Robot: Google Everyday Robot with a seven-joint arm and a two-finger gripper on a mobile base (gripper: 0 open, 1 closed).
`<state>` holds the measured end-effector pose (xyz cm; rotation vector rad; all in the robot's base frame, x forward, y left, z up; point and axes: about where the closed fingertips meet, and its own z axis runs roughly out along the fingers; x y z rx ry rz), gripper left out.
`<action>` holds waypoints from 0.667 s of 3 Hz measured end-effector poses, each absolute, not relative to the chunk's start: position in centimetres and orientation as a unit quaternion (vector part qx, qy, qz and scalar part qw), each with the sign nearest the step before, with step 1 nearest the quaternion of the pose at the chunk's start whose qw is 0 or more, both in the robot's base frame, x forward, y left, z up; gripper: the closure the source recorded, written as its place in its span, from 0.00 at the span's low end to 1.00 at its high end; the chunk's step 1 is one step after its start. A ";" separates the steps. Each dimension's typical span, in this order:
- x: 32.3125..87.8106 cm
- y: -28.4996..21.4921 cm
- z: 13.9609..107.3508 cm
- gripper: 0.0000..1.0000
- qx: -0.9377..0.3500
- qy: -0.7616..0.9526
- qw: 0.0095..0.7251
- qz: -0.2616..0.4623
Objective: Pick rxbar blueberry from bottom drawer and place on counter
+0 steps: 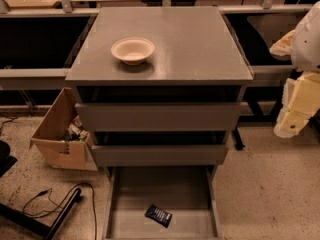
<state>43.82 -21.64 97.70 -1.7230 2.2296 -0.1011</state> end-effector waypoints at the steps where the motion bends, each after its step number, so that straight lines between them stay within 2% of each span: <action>1: 43.8 -21.6 97.7 0.00 -0.603 0.781 0.160 -0.035; 2: 43.6 -21.5 94.6 0.00 -0.592 0.790 0.159 -0.030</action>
Offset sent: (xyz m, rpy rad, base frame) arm -0.0128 0.0056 -0.1642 0.0574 0.0677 -0.1408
